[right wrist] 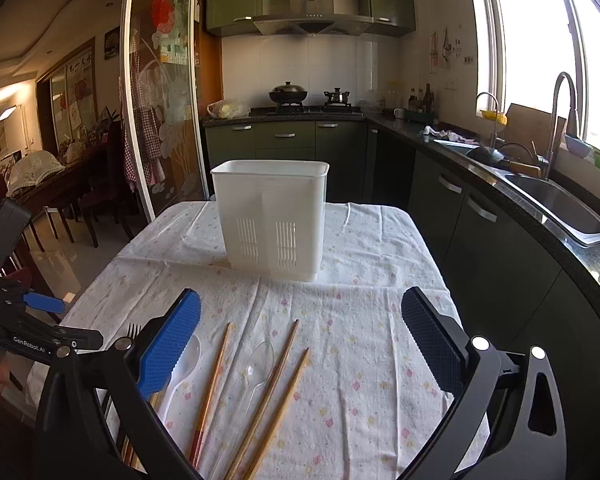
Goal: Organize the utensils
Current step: 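Lower the left gripper onto a black fork and close on it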
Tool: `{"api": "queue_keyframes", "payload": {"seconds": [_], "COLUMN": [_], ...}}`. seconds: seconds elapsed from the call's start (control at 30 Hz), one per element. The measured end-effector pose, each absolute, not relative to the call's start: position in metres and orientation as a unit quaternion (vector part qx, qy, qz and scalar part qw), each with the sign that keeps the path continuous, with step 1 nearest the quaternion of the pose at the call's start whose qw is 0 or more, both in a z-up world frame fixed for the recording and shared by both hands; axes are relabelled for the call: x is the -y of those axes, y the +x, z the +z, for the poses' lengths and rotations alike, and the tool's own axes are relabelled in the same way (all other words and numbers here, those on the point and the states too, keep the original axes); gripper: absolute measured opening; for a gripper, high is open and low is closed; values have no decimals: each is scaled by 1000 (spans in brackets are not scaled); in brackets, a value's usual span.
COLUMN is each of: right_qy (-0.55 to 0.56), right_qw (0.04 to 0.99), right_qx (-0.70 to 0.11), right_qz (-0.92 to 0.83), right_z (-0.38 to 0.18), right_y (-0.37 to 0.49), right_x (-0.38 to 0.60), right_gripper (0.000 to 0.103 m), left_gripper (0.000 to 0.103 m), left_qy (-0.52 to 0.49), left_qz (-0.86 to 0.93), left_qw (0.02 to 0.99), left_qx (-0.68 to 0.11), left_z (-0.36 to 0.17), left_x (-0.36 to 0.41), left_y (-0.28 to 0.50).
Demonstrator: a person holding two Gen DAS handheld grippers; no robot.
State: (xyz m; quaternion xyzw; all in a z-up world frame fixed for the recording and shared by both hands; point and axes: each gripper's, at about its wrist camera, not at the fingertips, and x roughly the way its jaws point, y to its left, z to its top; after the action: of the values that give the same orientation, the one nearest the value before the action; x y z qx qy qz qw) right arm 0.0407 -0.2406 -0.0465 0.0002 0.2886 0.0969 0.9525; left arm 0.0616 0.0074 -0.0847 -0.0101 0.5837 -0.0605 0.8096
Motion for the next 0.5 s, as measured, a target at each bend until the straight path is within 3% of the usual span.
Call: {"api": "queue_keyframes", "payload": {"seconds": [0.17, 0.33, 0.37, 0.5], "right_qy": [42, 47, 46, 45], "right_qw": [924, 913, 911, 910], "right_qx": [-359, -387, -391, -392], "right_qz": [123, 120, 122, 125], "right_z": [-67, -76, -77, -76], "right_y": [57, 62, 63, 64], "right_x": [241, 240, 240, 240], "right_gripper": [99, 99, 99, 99], "left_gripper": [97, 95, 92, 59], "left_qy": [-25, -29, -24, -32], "left_qz": [-53, -21, -16, -2], "left_qw": [734, 710, 709, 699], "left_qx": [-677, -704, -705, -714], "left_z": [-119, -137, -140, -151], "left_x": [-6, -11, -11, -16], "left_y": [70, 72, 73, 74]}}
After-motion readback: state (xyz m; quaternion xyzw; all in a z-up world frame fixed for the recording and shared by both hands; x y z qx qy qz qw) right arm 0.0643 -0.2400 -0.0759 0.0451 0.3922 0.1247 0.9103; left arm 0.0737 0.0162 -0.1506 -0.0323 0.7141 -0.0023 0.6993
